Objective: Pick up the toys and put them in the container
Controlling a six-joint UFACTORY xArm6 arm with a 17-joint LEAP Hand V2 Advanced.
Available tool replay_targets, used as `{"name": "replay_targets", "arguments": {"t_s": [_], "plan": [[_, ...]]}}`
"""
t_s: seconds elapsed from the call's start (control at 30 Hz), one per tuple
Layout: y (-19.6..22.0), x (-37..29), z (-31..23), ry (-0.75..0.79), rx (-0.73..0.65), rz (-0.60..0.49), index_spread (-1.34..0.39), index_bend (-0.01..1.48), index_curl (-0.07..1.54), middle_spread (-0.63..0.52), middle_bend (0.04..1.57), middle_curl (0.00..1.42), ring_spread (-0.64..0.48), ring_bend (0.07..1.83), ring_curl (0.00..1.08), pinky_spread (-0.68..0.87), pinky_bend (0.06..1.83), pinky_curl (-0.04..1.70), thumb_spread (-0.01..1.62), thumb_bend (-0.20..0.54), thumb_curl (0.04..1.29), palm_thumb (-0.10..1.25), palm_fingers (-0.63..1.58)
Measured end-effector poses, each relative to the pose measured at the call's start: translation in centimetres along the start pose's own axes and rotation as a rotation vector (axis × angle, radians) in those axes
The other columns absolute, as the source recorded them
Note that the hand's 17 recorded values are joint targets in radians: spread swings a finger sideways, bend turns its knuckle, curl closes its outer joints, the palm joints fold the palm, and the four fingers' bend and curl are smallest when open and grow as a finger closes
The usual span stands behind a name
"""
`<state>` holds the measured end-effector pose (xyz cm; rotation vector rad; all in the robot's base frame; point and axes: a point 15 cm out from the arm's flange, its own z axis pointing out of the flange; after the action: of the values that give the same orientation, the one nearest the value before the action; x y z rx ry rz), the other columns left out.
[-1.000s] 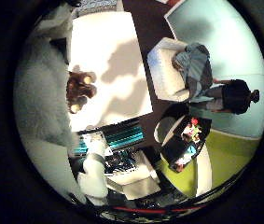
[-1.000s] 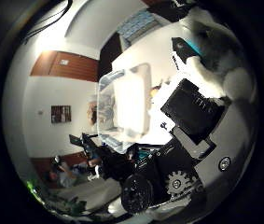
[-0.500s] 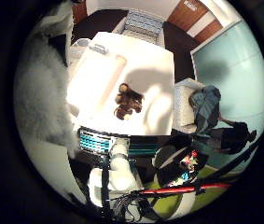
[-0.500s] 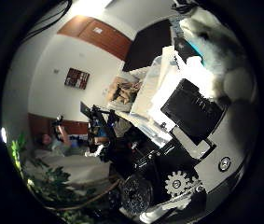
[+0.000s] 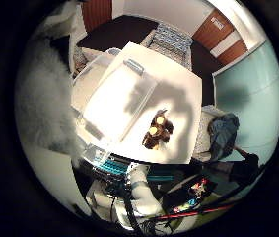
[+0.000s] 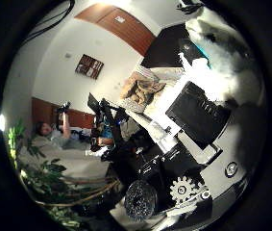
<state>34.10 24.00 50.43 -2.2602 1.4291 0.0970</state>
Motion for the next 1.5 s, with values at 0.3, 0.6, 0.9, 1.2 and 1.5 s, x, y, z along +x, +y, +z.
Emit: {"name": "replay_targets", "arguments": {"t_s": [0.3,0.6,0.9,1.2,1.5], "plan": [[-1.7,0.6,2.4,0.022,0.010,0.011,-0.25,0.89,0.81,-0.16,1.23,0.78,-0.26,1.26,0.83,-0.25,1.09,1.09,0.98,-0.044,0.69,0.83,1.04],[-1.8,0.7,2.0,0.025,0.025,-0.013,-0.46,0.36,0.57,-0.13,0.62,0.53,-0.12,0.88,0.55,-0.18,0.81,0.88,1.17,-0.029,0.47,0.65,0.08],[-1.1,0.2,0.3,0.024,0.046,-0.084,-0.49,0.21,0.39,0.02,0.28,0.35,0.22,0.46,0.31,0.50,0.66,0.62,1.15,-0.021,0.38,0.59,0.03],[2.8,5.4,-2.8,0.083,0.036,0.019,-0.40,0.17,0.33,0.07,0.21,0.33,0.24,0.37,0.26,0.54,0.53,0.46,1.14,-0.020,0.36,0.59,0.14],[8.2,16.1,-2.4,0.197,0.019,0.239,-0.28,0.17,0.30,0.09,0.21,0.33,0.23,0.35,0.24,0.51,0.47,0.38,1.14,-0.020,0.36,0.60,0.19]]}}
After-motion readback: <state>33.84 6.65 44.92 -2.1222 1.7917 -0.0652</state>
